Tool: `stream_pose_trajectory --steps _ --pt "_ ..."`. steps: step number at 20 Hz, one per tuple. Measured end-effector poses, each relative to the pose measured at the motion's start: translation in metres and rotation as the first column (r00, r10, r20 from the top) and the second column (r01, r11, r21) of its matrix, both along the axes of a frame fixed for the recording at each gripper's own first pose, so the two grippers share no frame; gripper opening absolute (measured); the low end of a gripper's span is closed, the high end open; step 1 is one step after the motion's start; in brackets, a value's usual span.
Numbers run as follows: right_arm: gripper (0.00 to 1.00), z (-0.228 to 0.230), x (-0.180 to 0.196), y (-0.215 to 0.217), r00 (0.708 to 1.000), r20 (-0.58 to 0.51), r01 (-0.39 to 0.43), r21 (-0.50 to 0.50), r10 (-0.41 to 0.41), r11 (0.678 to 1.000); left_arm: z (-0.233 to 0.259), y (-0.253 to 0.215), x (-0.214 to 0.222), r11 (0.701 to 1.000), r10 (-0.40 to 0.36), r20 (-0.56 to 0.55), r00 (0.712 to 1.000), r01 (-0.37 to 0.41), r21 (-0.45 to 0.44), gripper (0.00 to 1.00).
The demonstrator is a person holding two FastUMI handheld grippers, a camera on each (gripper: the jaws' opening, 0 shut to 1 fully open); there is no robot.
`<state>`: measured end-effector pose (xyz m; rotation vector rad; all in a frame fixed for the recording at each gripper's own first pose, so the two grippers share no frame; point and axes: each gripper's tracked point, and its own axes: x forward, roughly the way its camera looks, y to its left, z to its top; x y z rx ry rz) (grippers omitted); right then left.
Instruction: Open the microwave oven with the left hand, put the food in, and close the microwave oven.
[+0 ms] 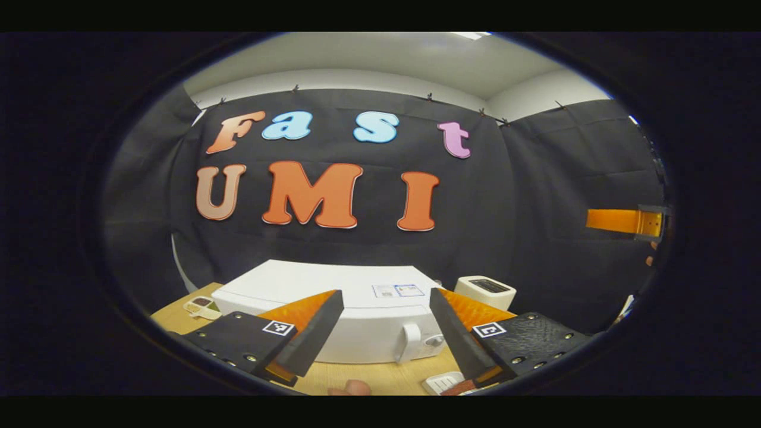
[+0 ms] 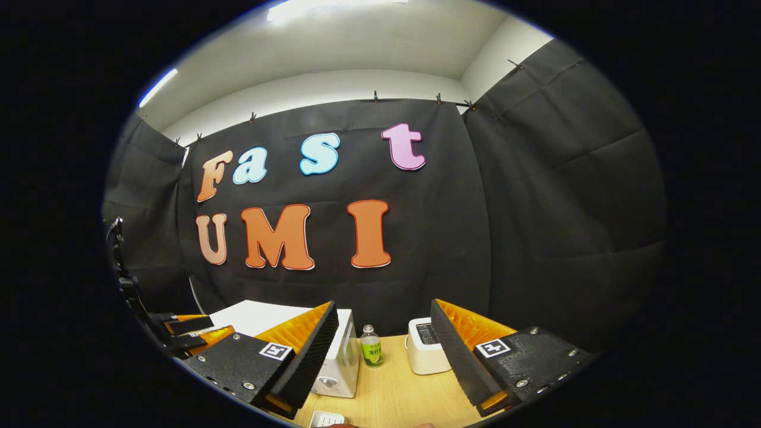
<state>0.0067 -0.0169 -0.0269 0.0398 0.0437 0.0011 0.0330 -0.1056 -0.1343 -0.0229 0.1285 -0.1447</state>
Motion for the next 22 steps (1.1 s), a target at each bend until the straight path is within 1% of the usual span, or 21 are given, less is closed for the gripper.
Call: stream_pose_trajectory --steps 1,2,3,5,6,7,8,11,13,15,16,17,20,22 --pt "0.96 -0.002 0.002 -0.002 1.000 0.001 0.011 0.005 -0.011 1.000 -0.011 -0.006 0.000 1.000 -0.010 -0.009 1.000 0.010 0.003 0.92" --pt "0.96 -0.002 0.003 -0.004 1.000 0.002 0.024 0.008 -0.024 1.000 -0.022 -0.010 -0.001 1.000 -0.016 -0.018 1.000 0.017 0.010 0.95" --pt "0.96 -0.005 0.005 -0.007 0.999 -0.001 0.042 0.012 -0.042 0.999 -0.036 -0.015 0.000 1.000 -0.017 -0.031 0.999 0.018 0.025 0.95" --pt "0.96 -0.009 0.007 -0.004 0.999 -0.003 0.044 0.015 -0.044 0.999 -0.062 -0.025 0.000 0.998 -0.031 -0.067 0.997 0.034 0.056 0.95" --pt "0.96 -0.012 0.007 -0.002 0.999 -0.006 0.040 0.015 -0.040 0.999 -0.071 -0.029 0.001 0.998 -0.032 -0.076 0.997 0.037 0.060 0.92" --pt "0.96 -0.014 0.008 0.000 0.999 -0.011 0.034 0.014 -0.034 0.999 -0.078 -0.030 0.003 0.998 -0.026 -0.081 0.996 0.031 0.063 0.95" --pt "0.96 -0.016 0.009 0.003 1.000 -0.015 0.026 0.012 -0.026 1.000 -0.084 -0.028 0.006 0.998 -0.006 -0.082 0.997 0.012 0.066 0.92" --pt "0.96 -0.019 0.009 0.009 1.000 -0.010 0.005 0.001 -0.005 1.000 -0.100 -0.026 0.011 0.999 0.029 -0.058 0.998 -0.026 0.047 0.92" --pt "0.96 -0.019 0.011 0.006 1.000 0.001 0.014 -0.020 -0.014 1.000 -0.114 -0.028 0.016 0.999 0.024 -0.059 0.998 -0.022 0.027 0.92" --pt "0.96 -0.020 0.011 0.004 1.000 0.008 0.023 -0.037 -0.022 0.999 -0.132 -0.031 0.022 1.000 0.019 -0.089 0.996 -0.019 -0.003 0.92" --pt "1.00 -0.022 0.012 0.005 1.000 0.007 0.021 -0.039 -0.021 0.999 -0.140 -0.029 0.024 1.000 0.027 -0.104 0.994 -0.028 -0.006 0.96" --pt "0.96 -0.025 0.012 0.005 1.000 0.003 0.018 -0.040 -0.018 0.999 -0.149 -0.027 0.027 0.999 0.036 -0.119 0.992 -0.036 0.004 0.93" --pt "0.96 -0.033 0.014 0.004 1.000 -0.008 0.015 -0.051 -0.015 0.999 -0.162 -0.025 0.034 0.998 0.052 -0.117 0.992 -0.047 0.044 0.93" --pt "0.96 -0.040 0.016 0.001 1.000 -0.017 0.017 -0.053 -0.017 0.998 -0.172 -0.031 0.034 0.998 0.033 -0.117 0.993 -0.027 0.049 0.93"
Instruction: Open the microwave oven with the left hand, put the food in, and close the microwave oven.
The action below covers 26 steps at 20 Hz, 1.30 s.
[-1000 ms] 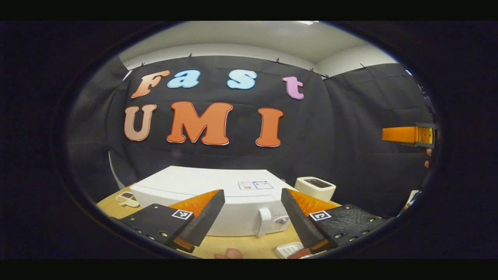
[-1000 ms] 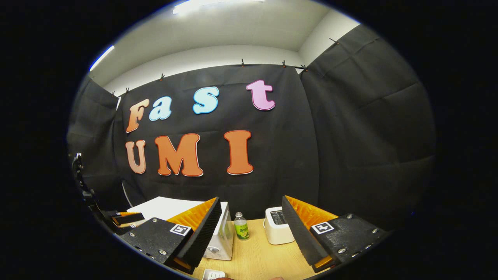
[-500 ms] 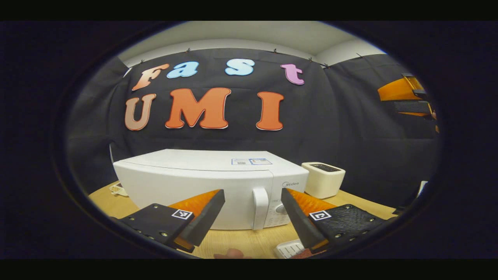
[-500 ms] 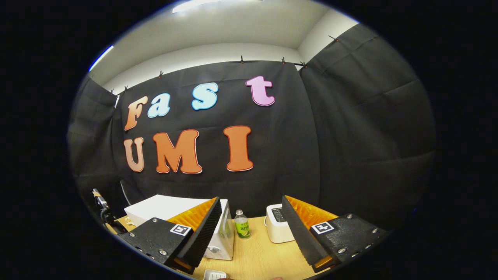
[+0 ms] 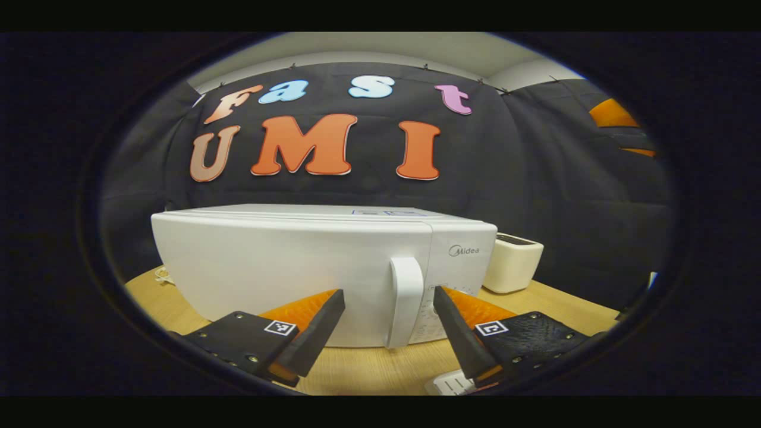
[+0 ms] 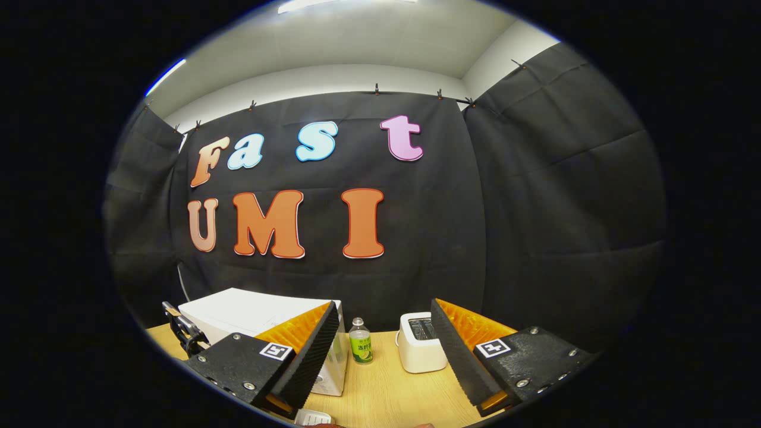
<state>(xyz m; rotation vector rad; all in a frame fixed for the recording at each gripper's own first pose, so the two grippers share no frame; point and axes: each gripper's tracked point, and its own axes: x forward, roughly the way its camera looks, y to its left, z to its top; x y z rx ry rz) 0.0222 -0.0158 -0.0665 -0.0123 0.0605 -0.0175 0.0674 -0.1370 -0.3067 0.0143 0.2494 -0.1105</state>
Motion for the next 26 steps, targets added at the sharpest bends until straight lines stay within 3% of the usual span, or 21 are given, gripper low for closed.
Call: stream_pose_trajectory --steps 1,2,5,7,10,11,14,21,26 --pt "0.96 -0.004 0.001 0.000 1.000 -0.006 -0.002 0.001 0.002 1.000 -0.002 -0.004 0.000 1.000 -0.010 -0.002 1.000 0.010 0.009 0.89" --pt "0.96 -0.006 0.001 -0.001 1.000 -0.010 -0.002 0.002 0.002 1.000 -0.004 -0.004 0.000 1.000 -0.006 0.001 1.000 0.006 0.026 0.76" --pt "0.96 -0.011 0.000 -0.004 1.000 -0.012 0.000 0.006 0.000 1.000 -0.012 -0.008 0.002 0.999 -0.026 0.008 1.000 0.026 0.042 0.55" --pt "0.96 -0.011 -0.002 -0.006 1.000 -0.012 -0.001 0.016 0.001 1.000 -0.014 -0.014 0.000 0.999 -0.049 0.022 0.999 0.049 0.019 0.30" --pt "0.96 -0.013 -0.006 -0.012 1.000 -0.008 0.009 0.016 -0.009 1.000 -0.014 -0.012 -0.006 0.999 -0.042 0.041 0.998 0.041 0.020 0.13" --pt "0.96 -0.013 -0.008 -0.014 1.000 -0.005 0.013 0.015 -0.013 1.000 -0.016 -0.012 -0.006 0.999 -0.044 0.030 0.999 0.044 0.024 0.17" --pt "0.96 -0.018 -0.012 -0.015 1.000 -0.008 0.007 0.015 -0.007 1.000 -0.013 -0.012 -0.021 0.998 -0.053 0.015 0.999 0.053 -0.015 0.15" --pt "0.96 -0.038 -0.014 -0.008 0.999 -0.040 -0.008 0.028 0.010 1.000 0.005 0.005 -0.099 0.977 -0.209 0.032 0.977 0.210 -0.039 0.13" --pt "0.96 -0.036 -0.022 0.008 0.999 -0.039 -0.031 0.025 0.032 0.999 0.016 0.030 -0.148 0.965 -0.259 0.007 0.966 0.259 -0.033 0.13"
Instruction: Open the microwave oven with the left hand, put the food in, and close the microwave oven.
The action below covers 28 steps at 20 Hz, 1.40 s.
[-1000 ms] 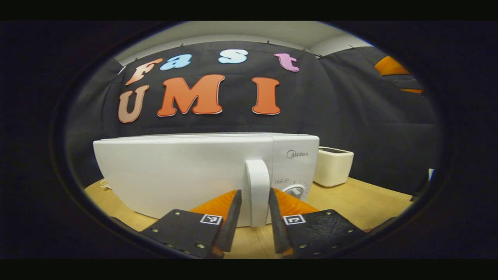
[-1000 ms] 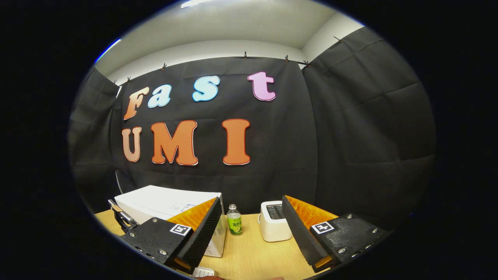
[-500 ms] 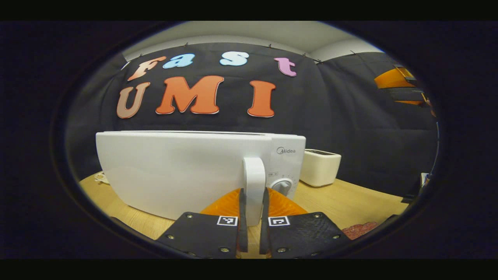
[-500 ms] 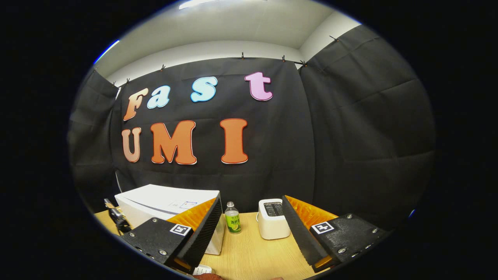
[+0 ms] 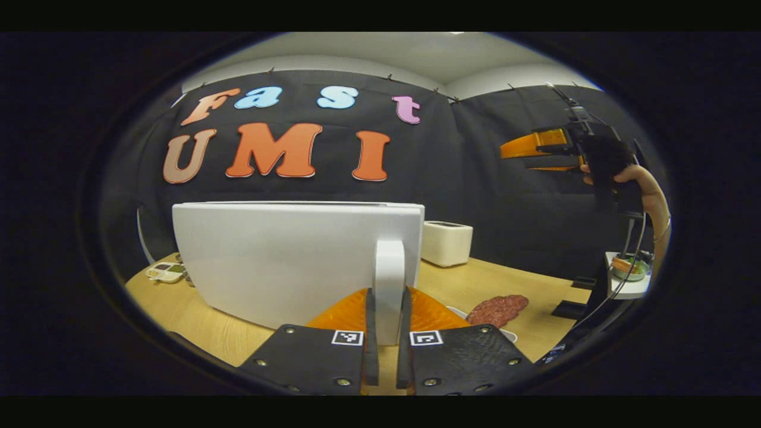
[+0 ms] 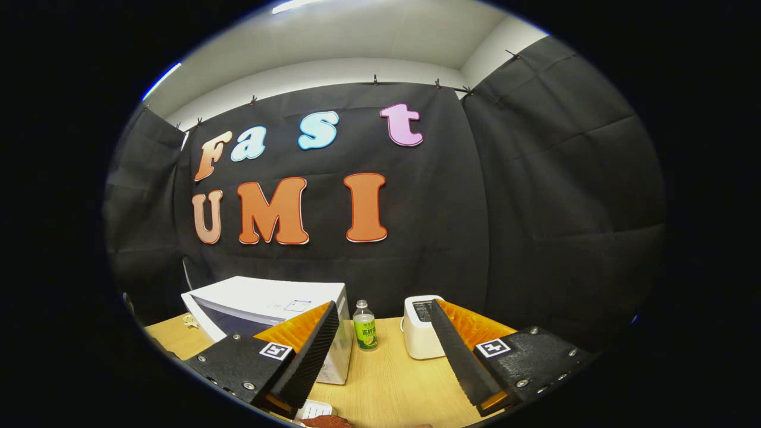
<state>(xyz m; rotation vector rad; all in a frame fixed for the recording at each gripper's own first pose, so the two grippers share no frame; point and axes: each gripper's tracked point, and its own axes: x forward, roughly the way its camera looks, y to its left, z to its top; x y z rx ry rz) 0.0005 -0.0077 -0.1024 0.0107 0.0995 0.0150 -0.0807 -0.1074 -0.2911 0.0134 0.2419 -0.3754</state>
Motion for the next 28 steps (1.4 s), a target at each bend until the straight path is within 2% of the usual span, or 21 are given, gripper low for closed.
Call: stream_pose_trajectory --steps 4,5,6,7,8,9,10,11,12,13,14,16,17,19,20,21,22,23,24,25,28 --pt "0.96 0.005 -0.007 0.019 1.000 0.007 -0.027 -0.006 0.027 1.000 0.010 0.030 -0.043 1.000 -0.005 -0.009 1.000 0.005 0.014 0.13" --pt "0.96 0.006 -0.008 0.025 0.999 0.009 -0.037 -0.004 0.037 0.999 0.012 0.039 -0.054 1.000 0.001 -0.005 1.000 -0.001 0.020 0.07" --pt "0.96 0.008 -0.011 0.032 0.999 0.010 -0.048 -0.001 0.048 0.999 0.015 0.048 -0.062 1.000 0.009 -0.002 1.000 -0.009 0.025 0.07" --pt "0.96 0.008 -0.012 0.040 0.998 0.012 -0.062 0.001 0.062 0.998 0.016 0.056 -0.071 0.999 0.019 0.002 1.000 -0.019 0.026 0.14" --pt "0.96 0.008 -0.013 0.047 0.997 0.014 -0.074 0.003 0.074 0.997 0.018 0.065 -0.079 0.999 0.029 0.005 1.000 -0.029 0.024 0.07" --pt "0.96 0.008 -0.016 0.054 0.996 0.017 -0.085 0.003 0.085 0.996 0.019 0.075 -0.086 0.999 0.045 0.007 0.999 -0.045 0.017 0.14" --pt "0.96 0.007 -0.017 0.061 0.995 0.017 -0.097 0.003 0.097 0.995 0.020 0.085 -0.096 0.998 0.062 0.008 0.998 -0.062 0.016 0.07" --pt "0.96 0.004 -0.019 0.069 0.994 0.014 -0.110 0.004 0.110 0.994 0.022 0.095 -0.103 0.996 0.082 0.008 0.997 -0.082 0.023 0.14" --pt "0.96 0.002 -0.019 0.076 0.992 0.011 -0.123 0.006 0.123 0.992 0.025 0.108 -0.112 0.993 0.113 0.010 0.994 -0.113 0.030 0.08" --pt "0.96 -0.001 -0.021 0.083 0.991 0.009 -0.135 0.008 0.135 0.991 0.029 0.121 -0.121 0.988 0.145 0.018 0.989 -0.146 0.044 0.08" --pt "0.96 -0.004 -0.022 0.088 0.990 0.006 -0.143 0.012 0.143 0.990 0.030 0.133 -0.127 0.982 0.176 0.018 0.984 -0.177 0.067 0.14" --pt "0.96 -0.008 -0.023 0.098 0.987 0.000 -0.160 0.030 0.160 0.987 0.036 0.160 -0.141 0.964 0.244 0.034 0.969 -0.246 0.098 0.14" --pt "0.96 -0.013 -0.022 0.103 0.986 -0.006 -0.169 0.041 0.169 0.985 0.038 0.172 -0.146 0.956 0.272 0.038 0.962 -0.274 0.104 0.10" --pt "0.96 -0.021 -0.022 0.110 0.983 -0.021 -0.182 0.051 0.184 0.982 0.042 0.198 -0.164 0.932 0.336 0.066 0.940 -0.342 0.120 0.24" --pt "0.96 -0.024 -0.023 0.112 0.982 -0.027 -0.186 0.050 0.187 0.981 0.045 0.209 -0.171 0.922 0.361 0.077 0.929 -0.368 0.120 0.48" --pt "0.97 -0.026 -0.022 0.114 0.981 -0.032 -0.188 0.045 0.190 0.981 0.046 0.226 -0.180 0.905 0.400 0.086 0.912 -0.408 0.123 0.58" --pt "0.96 -0.029 -0.021 0.114 0.981 -0.036 -0.191 0.041 0.193 0.981 0.048 0.241 -0.189 0.888 0.434 0.091 0.896 -0.442 0.124 0.88" --pt "0.96 -0.031 -0.021 0.115 0.980 -0.039 -0.194 0.041 0.196 0.980 0.047 0.255 -0.196 0.869 0.469 0.095 0.878 -0.478 0.127 0.95" --pt "1.00 -0.033 -0.021 0.116 0.979 -0.043 -0.197 0.044 0.199 0.979 0.049 0.268 -0.202 0.852 0.497 0.098 0.862 -0.507 0.134 0.95" --pt "0.96 -0.037 -0.021 0.118 0.978 -0.049 -0.201 0.046 0.203 0.979 0.052 0.280 -0.209 0.835 0.521 0.104 0.847 -0.531 0.141 0.95" --pt "0.96 -0.051 -0.025 0.126 0.976 -0.063 -0.208 0.049 0.211 0.977 0.064 0.301 -0.217 0.798 0.563 0.136 0.815 -0.579 0.168 0.95"
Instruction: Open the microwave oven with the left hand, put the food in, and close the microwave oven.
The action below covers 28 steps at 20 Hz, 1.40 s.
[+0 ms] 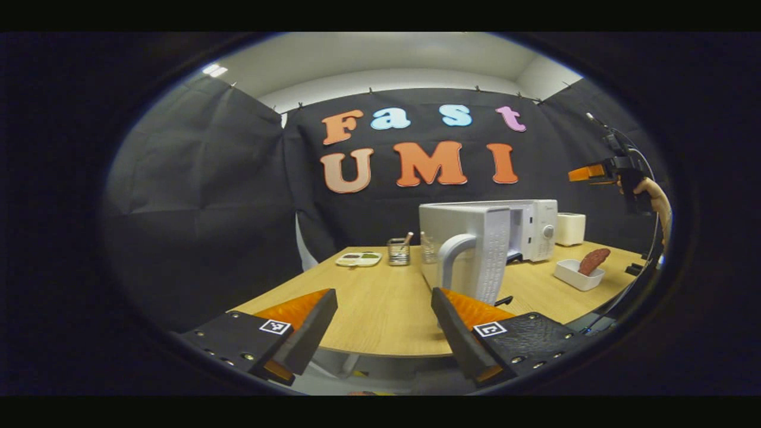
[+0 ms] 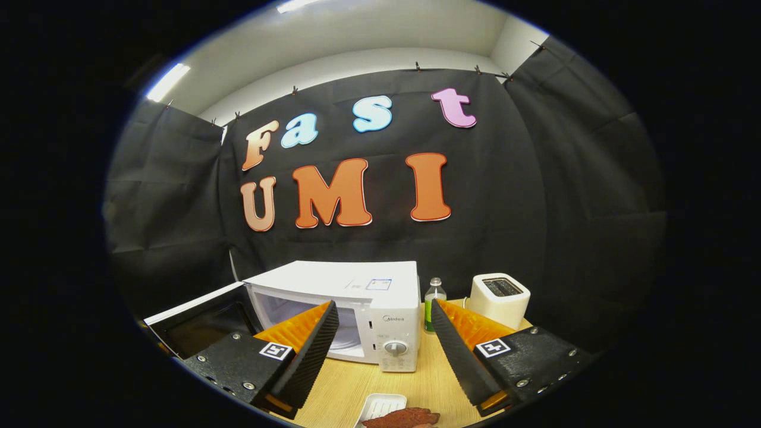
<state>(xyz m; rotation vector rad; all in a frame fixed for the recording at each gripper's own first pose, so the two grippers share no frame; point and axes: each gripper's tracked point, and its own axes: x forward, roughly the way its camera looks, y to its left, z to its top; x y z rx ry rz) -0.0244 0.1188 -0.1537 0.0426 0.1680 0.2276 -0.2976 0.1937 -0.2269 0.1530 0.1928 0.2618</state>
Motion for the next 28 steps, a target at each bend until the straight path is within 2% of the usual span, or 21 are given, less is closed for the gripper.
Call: stream_pose_trajectory --steps 2,5,11,15,20,25,28 --pt "0.96 -0.011 -0.006 -0.002 1.000 -0.011 0.002 -0.003 -0.002 1.000 0.008 0.010 0.002 1.000 0.018 0.014 1.000 -0.019 0.011 0.95" --pt "0.96 -0.028 -0.016 -0.009 0.999 -0.032 0.017 0.010 -0.017 1.000 0.009 0.021 0.010 0.999 0.029 0.029 0.999 -0.028 -0.036 0.94" --pt "0.97 -0.070 -0.036 -0.053 0.988 -0.091 0.134 0.067 -0.128 0.989 0.004 0.043 0.032 0.998 0.032 0.031 0.999 -0.030 -0.050 0.94" --pt "0.96 -0.107 -0.053 -0.076 0.960 -0.194 0.227 0.127 -0.200 0.966 0.000 0.056 0.049 0.997 0.030 0.033 0.999 -0.028 -0.077 0.94" --pt "0.92 -0.142 -0.065 -0.076 0.934 -0.315 0.262 0.271 -0.172 0.926 0.005 0.069 0.054 0.995 0.054 0.038 0.998 -0.050 -0.088 0.94" --pt "0.81 -0.170 -0.072 -0.076 0.910 -0.391 0.293 0.362 -0.142 0.885 0.007 0.069 0.047 0.996 0.057 0.029 0.998 -0.054 -0.070 0.96" --pt "0.76 -0.190 -0.082 -0.073 0.890 -0.442 0.311 0.418 -0.108 0.854 0.009 0.068 0.040 0.996 0.048 0.026 0.999 -0.046 -0.071 0.94"
